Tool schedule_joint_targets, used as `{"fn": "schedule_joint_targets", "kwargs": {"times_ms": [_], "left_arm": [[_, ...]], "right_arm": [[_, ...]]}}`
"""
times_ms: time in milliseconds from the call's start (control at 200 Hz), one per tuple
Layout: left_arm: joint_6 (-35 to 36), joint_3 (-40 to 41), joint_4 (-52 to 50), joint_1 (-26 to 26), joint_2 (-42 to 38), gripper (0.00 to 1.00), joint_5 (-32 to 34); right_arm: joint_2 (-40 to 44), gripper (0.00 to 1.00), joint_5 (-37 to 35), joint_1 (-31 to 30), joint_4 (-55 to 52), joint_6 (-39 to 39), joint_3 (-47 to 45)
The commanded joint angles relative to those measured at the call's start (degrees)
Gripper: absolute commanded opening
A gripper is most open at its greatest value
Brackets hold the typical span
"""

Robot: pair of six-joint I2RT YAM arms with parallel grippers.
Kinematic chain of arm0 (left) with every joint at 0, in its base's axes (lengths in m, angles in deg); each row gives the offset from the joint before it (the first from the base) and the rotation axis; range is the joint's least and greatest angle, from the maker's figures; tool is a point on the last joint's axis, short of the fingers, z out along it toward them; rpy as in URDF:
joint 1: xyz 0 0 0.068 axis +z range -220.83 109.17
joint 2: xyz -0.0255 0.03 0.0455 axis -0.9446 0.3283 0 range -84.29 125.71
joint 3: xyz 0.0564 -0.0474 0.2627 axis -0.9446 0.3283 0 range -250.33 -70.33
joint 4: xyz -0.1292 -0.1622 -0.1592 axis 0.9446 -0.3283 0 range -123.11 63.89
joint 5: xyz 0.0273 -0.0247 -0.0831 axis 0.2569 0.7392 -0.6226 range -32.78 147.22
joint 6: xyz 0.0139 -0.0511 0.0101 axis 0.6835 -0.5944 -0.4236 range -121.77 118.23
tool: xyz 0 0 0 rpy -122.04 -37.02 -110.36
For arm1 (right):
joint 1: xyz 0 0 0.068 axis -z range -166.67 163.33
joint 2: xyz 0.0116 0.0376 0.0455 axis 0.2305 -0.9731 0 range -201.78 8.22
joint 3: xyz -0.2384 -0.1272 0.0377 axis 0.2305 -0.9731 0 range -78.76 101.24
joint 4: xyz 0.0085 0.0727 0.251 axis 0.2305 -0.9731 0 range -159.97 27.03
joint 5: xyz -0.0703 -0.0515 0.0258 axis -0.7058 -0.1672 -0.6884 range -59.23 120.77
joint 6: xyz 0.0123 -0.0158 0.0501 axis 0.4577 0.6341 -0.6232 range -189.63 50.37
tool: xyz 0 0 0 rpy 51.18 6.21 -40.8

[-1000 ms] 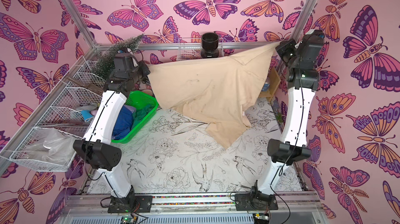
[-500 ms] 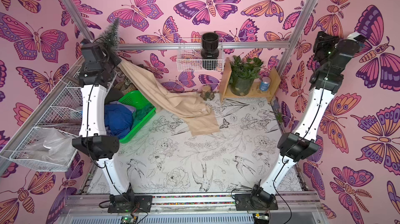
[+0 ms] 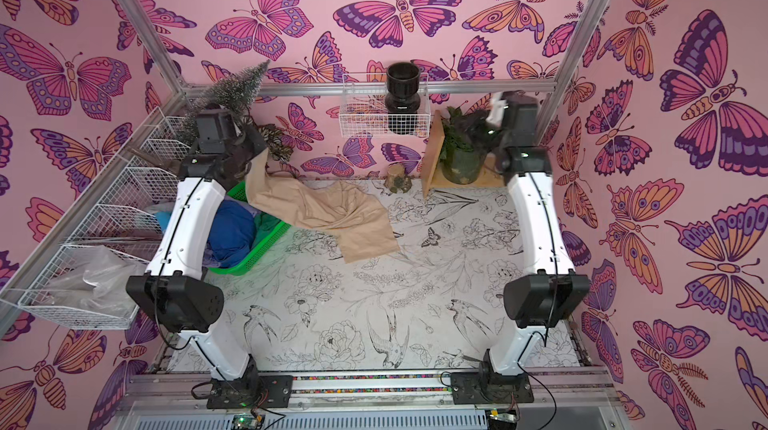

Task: Fold and stack t-shirts
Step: Flatten out the T-shirt at the center of the board.

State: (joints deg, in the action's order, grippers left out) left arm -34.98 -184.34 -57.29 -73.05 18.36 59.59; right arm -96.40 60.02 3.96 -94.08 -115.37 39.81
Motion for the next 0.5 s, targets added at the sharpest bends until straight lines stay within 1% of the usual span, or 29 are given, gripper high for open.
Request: {"fn": "schedule_joint_targets", "kwargs": {"times_ms": [0,50,115,205,300,386,441,496], "left_arm": [[0.4,5.28,3.24,-0.45,-2.58,0.0,-0.23],[0.17,7.47,3.89,-0.88,-3.46,0.0,-0.35],[-0.17,10.21,4.61,-1.19,-4.64,0.0,-0.74],[-0.52,14.13,5.17,-1.73,-6.68,0.0,-1.03],[-1.21,19.58,5.74,-2.64,-9.91,0.0,-0.75],[-1.24,24.99,5.81,-3.76,-13.13,0.0,0.78],[-1.49,28.68,5.73,-4.32,-15.2,0.0,1.42],[-1.72,32.12,5.76,-5.01,-16.96,0.0,1.95]], "right_arm": [[-8.04,0.44,1.47,-6.82,-16.34,11.94,-2.06],[-11.96,0.47,1.95,-8.96,-18.41,12.72,-1.43],[-17.07,0.47,3.43,-10.58,-18.91,11.99,-0.09],[-23.28,0.47,4.16,-11.95,-19.58,10.94,5.1],[-29.49,0.47,3.37,-12.94,-21.84,11.28,15.65],[-35.14,0.47,4.36,-12.87,-22.78,9.52,25.13],[-37.4,0.46,5.48,-12.79,-21.13,7.42,28.7],[-38.08,0.46,7.39,-12.7,-16.84,4.61,28.87]]}}
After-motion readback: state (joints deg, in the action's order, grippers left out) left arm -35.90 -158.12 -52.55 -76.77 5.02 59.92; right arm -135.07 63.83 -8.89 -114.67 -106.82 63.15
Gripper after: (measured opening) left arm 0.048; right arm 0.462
